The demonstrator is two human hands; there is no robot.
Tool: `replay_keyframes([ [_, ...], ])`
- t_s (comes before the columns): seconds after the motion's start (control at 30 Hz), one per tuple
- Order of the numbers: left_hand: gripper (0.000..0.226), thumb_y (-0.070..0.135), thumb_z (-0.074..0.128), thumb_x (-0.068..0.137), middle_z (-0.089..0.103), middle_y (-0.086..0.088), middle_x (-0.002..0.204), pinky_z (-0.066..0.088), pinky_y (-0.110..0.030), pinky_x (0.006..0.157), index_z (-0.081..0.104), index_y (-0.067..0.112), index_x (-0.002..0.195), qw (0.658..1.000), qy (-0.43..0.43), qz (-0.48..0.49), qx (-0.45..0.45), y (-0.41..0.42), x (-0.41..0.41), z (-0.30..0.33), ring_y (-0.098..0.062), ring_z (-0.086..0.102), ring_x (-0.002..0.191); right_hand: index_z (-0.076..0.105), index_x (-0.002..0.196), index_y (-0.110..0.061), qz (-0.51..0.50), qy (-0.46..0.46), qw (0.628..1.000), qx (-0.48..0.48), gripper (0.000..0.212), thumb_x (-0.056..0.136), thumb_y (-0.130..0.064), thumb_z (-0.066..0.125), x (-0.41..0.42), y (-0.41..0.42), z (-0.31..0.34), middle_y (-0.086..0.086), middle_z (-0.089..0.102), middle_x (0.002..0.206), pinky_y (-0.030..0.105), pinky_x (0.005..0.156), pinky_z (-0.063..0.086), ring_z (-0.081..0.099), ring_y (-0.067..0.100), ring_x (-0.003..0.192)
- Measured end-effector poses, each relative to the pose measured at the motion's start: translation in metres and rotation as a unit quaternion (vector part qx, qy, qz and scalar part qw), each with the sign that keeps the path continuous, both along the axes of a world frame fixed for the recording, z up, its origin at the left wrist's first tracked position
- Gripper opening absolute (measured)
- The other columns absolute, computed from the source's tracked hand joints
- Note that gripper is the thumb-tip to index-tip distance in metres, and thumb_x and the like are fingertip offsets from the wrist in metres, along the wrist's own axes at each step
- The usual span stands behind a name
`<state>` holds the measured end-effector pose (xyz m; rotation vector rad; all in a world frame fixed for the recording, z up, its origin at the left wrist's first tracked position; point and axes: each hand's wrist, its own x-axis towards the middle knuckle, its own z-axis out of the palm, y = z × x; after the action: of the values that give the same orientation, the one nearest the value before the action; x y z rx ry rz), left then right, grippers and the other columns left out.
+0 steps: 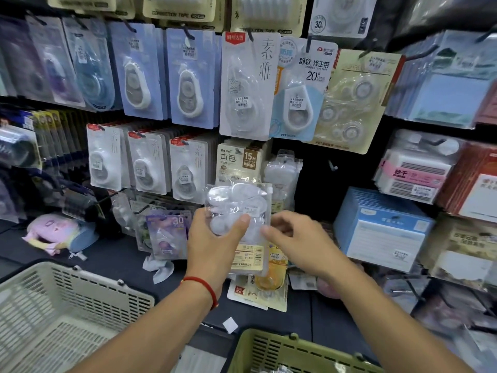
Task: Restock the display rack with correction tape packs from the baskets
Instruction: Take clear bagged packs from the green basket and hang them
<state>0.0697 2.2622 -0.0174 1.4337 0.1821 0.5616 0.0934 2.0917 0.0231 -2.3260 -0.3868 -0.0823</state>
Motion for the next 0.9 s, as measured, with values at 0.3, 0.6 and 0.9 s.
replay_keyframes([
  [0.3, 0.017, 0.023, 0.071, 0.095, 0.067, 0.008, 0.094, 0.047, -0.019, 0.062, 0.060, 0.026, 0.108, 0.999, 0.024, -0.013, -0.018, 0.000, 0.003, 0.000, 0.013, 0.060, 0.065, 0.059, 0.099, -0.020, -0.064, -0.017, 0.982, 0.174, 0.016, 0.102, -0.035, 0.062, 0.003, -0.008, 0.002, 0.014, 0.076, 0.096, 0.057, 0.083, 0.060, 0.074, 0.035, 0.090],
  [0.6, 0.020, 0.008, 0.064, 0.094, 0.067, -0.002, 0.096, 0.043, -0.006, 0.049, 0.057, 0.021, 0.108, 1.000, 0.027, 0.005, 0.002, 0.003, 0.003, -0.001, 0.010, 0.061, 0.061, 0.066, 0.106, -0.022, -0.071, -0.031, 0.963, 0.260, 0.014, 0.102, -0.036, 0.066, 0.013, -0.018, 0.001, -0.006, 0.081, 0.089, 0.029, 0.063, 0.062, 0.078, 0.011, 0.080],
  [0.9, 0.022, 0.012, 0.061, 0.093, 0.067, 0.002, 0.099, 0.047, -0.034, 0.069, 0.055, 0.028, 0.107, 0.998, 0.025, 0.049, 0.017, 0.006, 0.000, 0.003, -0.017, 0.063, 0.084, 0.071, 0.102, -0.023, -0.080, -0.061, 0.957, 0.272, 0.017, 0.096, -0.039, 0.074, 0.012, -0.014, 0.003, -0.012, 0.080, 0.086, 0.014, 0.058, 0.055, 0.076, 0.002, 0.077],
])
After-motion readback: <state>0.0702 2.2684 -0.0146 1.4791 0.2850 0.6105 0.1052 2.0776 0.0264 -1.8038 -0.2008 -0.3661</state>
